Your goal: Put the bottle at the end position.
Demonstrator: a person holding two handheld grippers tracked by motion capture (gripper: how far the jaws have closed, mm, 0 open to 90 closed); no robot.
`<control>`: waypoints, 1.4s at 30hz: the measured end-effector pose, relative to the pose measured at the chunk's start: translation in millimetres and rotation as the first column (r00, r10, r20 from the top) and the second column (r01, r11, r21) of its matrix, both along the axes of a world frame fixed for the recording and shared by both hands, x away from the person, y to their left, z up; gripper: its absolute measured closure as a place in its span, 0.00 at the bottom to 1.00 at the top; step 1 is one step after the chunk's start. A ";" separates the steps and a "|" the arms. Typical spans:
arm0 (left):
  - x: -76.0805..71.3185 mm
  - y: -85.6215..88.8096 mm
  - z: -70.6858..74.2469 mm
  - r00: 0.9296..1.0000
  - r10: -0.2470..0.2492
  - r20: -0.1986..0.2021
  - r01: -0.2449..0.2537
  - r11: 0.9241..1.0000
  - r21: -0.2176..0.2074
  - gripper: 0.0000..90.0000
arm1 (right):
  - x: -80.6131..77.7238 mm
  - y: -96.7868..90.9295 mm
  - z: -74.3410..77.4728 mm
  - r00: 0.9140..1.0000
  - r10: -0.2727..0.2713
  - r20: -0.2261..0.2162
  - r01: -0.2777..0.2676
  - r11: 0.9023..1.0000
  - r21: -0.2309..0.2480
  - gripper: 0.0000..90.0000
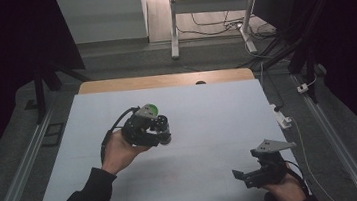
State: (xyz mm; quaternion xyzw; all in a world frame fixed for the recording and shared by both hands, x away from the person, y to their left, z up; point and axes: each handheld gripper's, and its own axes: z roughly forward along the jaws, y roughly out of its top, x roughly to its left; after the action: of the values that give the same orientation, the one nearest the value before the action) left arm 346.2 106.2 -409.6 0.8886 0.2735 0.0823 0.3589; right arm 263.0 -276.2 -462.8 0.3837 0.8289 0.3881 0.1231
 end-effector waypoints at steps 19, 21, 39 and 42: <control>46.8 -8.4 -8.6 0.999 0.047 0.007 -0.047 0.999 0.000 0.60 | 0.1 0.9 -0.5 1.000 0.009 -0.004 -0.009 1.000 -0.008 0.00; 50.8 -8.8 -9.0 0.999 0.049 0.009 -0.049 0.999 0.002 0.60 | 0.2 1.0 -0.5 1.000 0.009 -0.005 -0.010 1.000 -0.009 0.00; 79.5 -15.5 -23.4 0.997 0.078 -0.002 -0.078 0.997 0.014 0.60 | -0.2 1.3 -0.6 1.000 0.018 -0.001 -0.018 1.000 -0.013 0.00; 81.7 -15.9 -29.9 0.997 0.082 -0.009 -0.082 0.996 0.025 0.60 | -0.1 1.2 -0.6 1.000 0.018 -0.002 -0.018 1.000 -0.013 0.00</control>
State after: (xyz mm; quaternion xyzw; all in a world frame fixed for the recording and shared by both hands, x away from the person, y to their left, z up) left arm 428.0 90.3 -439.5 0.8813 0.3106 0.0959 0.3430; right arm 262.9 -275.0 -463.4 0.3756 0.8349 0.3836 0.1213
